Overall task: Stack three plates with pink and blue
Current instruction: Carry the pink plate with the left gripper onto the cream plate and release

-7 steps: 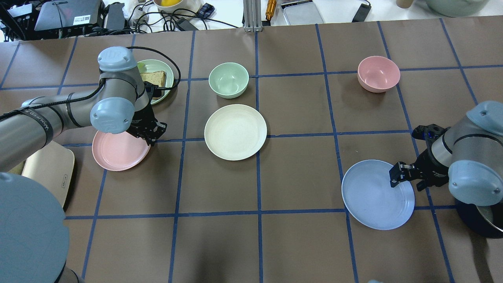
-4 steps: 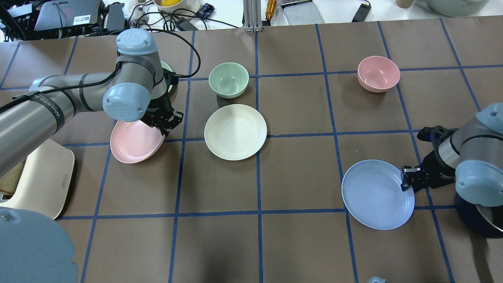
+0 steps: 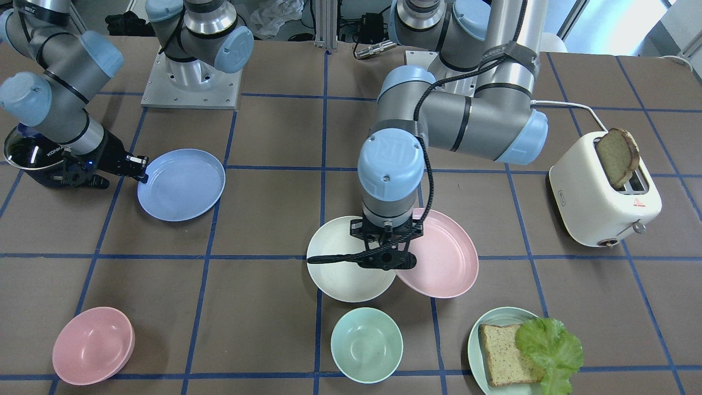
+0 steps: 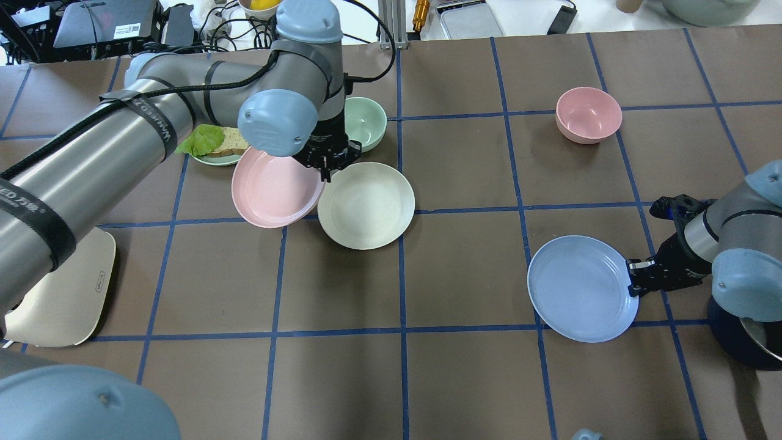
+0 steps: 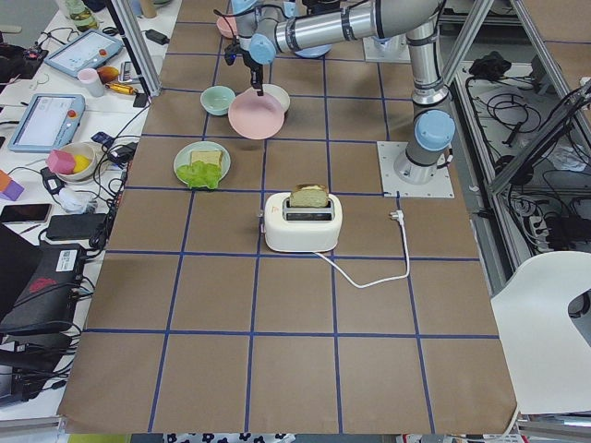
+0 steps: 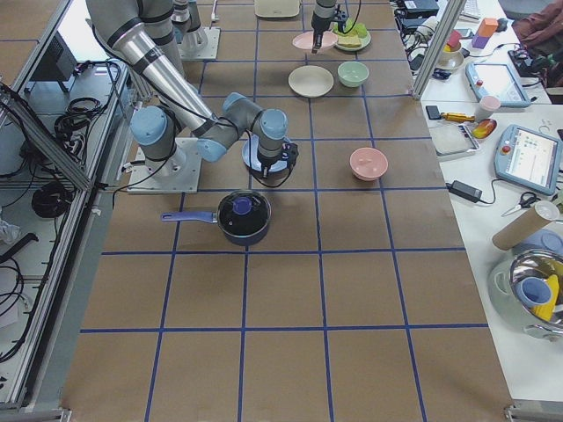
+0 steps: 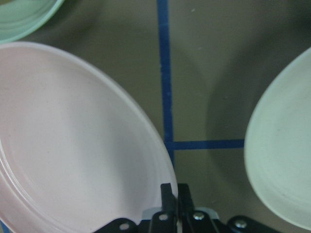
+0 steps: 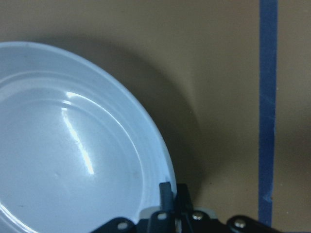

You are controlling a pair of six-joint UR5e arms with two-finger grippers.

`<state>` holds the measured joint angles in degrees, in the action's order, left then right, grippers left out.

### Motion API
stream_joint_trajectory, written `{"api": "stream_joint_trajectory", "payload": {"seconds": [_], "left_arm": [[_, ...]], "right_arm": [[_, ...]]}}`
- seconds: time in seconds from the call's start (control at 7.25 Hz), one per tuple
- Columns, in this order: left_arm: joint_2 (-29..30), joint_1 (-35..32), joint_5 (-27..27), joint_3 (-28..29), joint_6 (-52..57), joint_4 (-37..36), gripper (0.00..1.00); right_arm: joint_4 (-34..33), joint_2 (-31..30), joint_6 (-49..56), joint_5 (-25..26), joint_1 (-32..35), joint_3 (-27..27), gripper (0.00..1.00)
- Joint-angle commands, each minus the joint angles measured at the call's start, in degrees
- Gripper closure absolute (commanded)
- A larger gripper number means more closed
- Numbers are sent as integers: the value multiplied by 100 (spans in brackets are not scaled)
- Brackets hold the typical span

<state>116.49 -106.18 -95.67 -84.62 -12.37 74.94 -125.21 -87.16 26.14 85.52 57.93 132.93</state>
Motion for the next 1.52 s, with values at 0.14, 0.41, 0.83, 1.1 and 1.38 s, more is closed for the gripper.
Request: {"api": "stream_joint_trajectory", "payload": {"seconds": [0.14,0.41,0.83,1.1,1.38], "left_arm": [[636,-806,40,358,-265,-242,100],[761,-1053,-21,358,-274,-322,100],[735,-1062,-21,367,-231,-331,0],[394,-722,110,498,-143,-35,0],[-106,111,469,665,356,718,0]], "right_arm": [[258,-397,-12,-174,8,-126,100],[1396,-407,-12,-193,51,-1080,100],[1640,-223,-47,-211,78,-1515,100],[1910,-179,-82,-193,165,-1927,100],[1956,-126,-493,-211,471,-2200,100]]}}
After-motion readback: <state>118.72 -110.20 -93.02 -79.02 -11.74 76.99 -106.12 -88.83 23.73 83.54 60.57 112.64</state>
